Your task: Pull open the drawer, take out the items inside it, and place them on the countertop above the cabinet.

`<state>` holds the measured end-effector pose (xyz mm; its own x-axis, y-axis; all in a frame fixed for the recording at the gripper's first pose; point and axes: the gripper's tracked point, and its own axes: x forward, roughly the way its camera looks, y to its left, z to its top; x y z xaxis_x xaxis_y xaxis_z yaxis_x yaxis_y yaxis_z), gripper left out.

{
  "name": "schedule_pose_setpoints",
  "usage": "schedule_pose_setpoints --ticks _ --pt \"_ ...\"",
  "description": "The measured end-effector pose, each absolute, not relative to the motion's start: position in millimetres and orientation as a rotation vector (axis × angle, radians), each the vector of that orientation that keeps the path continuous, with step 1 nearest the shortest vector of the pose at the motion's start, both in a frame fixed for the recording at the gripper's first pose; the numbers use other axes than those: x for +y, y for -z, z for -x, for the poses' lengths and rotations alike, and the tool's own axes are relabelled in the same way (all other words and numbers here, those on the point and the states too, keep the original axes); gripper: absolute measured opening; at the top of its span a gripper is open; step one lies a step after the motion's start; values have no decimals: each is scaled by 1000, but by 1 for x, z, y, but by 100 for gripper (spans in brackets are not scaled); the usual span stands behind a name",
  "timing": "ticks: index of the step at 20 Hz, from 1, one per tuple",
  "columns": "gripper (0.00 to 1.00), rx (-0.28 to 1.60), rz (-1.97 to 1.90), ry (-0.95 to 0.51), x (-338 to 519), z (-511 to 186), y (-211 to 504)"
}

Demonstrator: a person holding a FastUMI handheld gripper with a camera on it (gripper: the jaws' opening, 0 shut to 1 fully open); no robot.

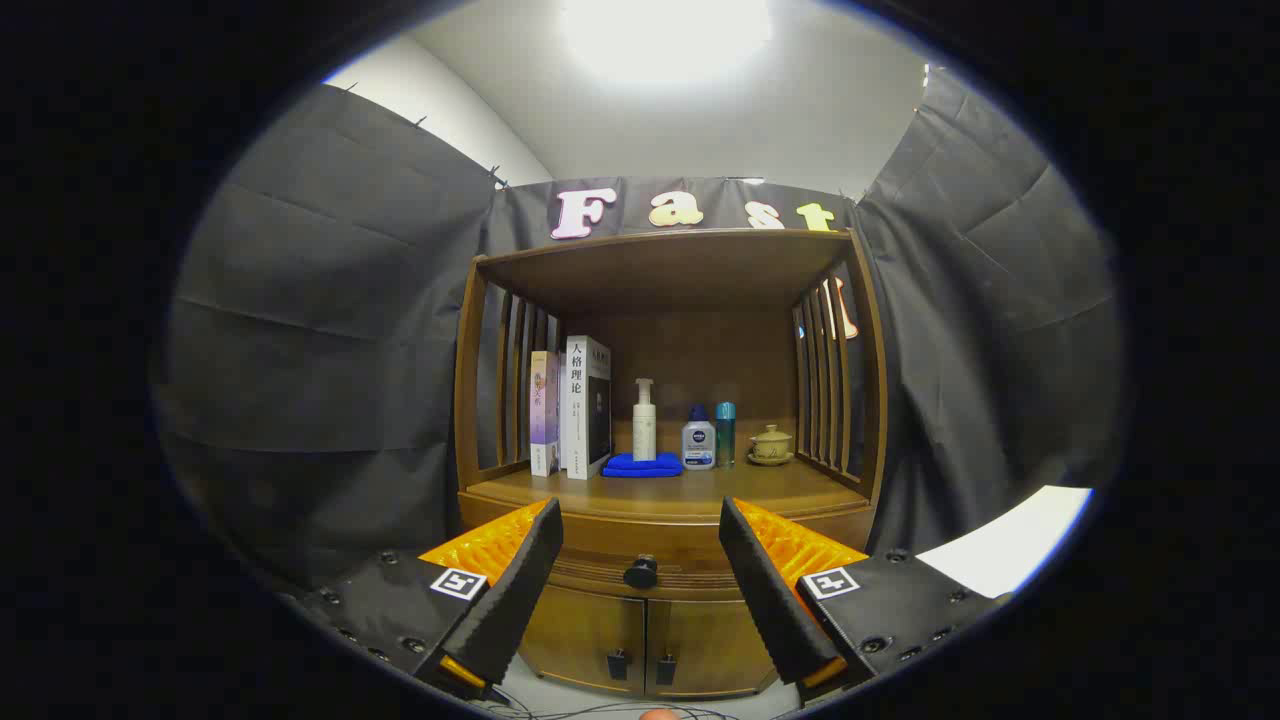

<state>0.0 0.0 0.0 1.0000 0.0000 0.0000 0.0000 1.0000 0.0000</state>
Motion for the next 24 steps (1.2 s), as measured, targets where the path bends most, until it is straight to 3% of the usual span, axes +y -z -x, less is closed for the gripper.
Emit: schedule_pose_setpoints --ticks 24 --pt "99 9 -6 13 -3 -8 11"
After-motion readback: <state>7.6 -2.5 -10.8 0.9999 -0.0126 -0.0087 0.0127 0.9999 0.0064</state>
